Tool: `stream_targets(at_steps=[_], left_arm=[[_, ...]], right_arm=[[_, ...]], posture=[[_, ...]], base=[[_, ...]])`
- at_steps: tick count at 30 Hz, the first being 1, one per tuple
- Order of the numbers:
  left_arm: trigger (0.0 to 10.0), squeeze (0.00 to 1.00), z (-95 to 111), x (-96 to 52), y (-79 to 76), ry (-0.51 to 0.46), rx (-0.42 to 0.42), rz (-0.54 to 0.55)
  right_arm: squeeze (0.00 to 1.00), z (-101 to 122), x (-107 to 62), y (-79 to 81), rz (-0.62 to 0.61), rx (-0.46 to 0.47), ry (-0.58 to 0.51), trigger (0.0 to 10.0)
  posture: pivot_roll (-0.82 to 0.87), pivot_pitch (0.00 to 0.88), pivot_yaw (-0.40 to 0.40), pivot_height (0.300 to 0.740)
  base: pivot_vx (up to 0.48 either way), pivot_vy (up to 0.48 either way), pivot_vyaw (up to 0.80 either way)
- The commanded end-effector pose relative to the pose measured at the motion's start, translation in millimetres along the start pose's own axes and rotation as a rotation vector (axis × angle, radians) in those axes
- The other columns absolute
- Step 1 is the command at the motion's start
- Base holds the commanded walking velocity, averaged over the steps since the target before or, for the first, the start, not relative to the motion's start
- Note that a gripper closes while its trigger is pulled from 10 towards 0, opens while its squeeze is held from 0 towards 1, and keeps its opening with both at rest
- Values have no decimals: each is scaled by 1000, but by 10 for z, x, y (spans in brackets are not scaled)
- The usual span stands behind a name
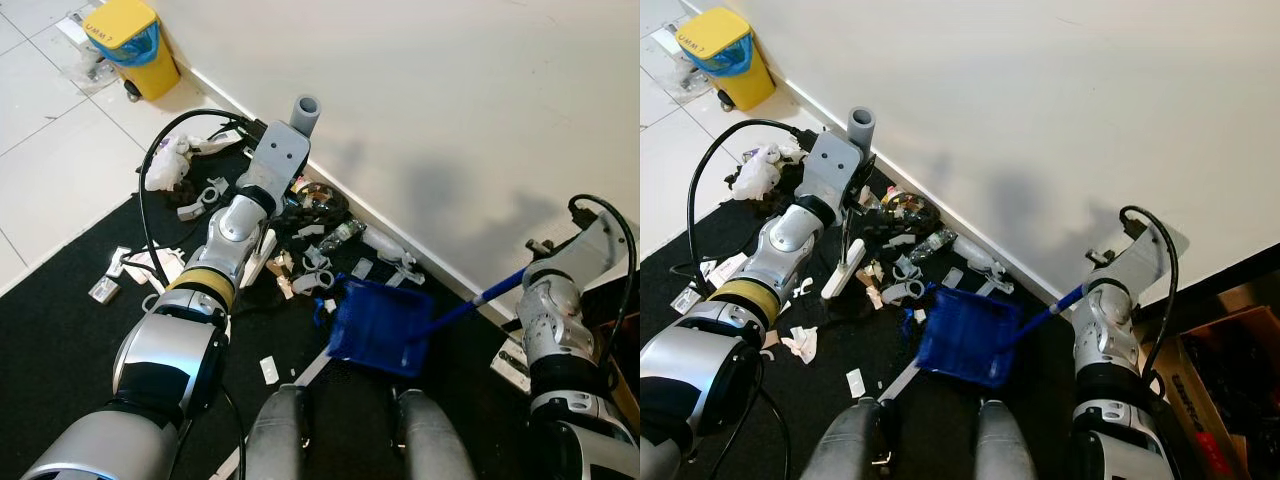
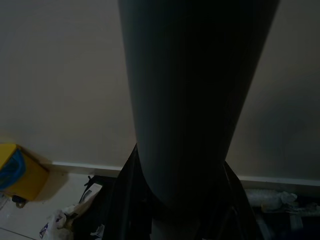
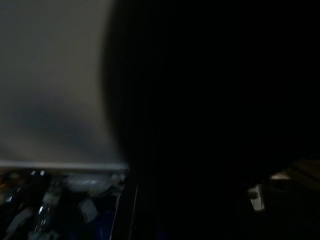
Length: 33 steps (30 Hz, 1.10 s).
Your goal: Sweep floor
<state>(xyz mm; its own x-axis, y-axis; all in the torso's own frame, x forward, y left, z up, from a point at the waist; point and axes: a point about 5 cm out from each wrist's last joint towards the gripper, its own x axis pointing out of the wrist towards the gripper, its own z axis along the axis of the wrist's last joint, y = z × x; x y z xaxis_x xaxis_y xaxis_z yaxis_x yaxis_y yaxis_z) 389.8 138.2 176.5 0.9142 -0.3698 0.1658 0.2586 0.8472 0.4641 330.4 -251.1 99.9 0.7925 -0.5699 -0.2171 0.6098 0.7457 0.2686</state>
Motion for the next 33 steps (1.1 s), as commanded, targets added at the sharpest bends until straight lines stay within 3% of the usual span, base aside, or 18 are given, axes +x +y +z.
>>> stream_targets(at_steps=[1,5,14,22,26,33], left_arm=[[10000,0,-5,-9,31,3,27,-10],[10000,0,-6,-10,37,3,25,-6],[10000,0,-38,-32,-27,4,11,-15],[10000,0,-45,-34,-42,6,7,-15],[10000,0,-39,-28,-45,5,7,-16],[10000,0,-33,-22,-58,3,6,-23]], right_arm=[[0,101,-6,68,14,33,-59,10000],[0,79,-39,206,57,34,-58,10000],[0,-124,-130,294,89,-44,-26,10000],[0,-189,-131,202,64,-118,-48,10000],[0,-165,-99,99,10,-117,-67,10000],[0,-191,-102,101,-7,-117,-70,10000]], posture=[[-45,243,51,740],[-48,243,47,740],[-51,247,37,740],[-55,252,37,740],[-54,256,41,740],[-52,262,48,740]], base=[[0,0,0],[0,0,0],[0,0,0],[0,0,0],[0,0,0],[0,0,0]])
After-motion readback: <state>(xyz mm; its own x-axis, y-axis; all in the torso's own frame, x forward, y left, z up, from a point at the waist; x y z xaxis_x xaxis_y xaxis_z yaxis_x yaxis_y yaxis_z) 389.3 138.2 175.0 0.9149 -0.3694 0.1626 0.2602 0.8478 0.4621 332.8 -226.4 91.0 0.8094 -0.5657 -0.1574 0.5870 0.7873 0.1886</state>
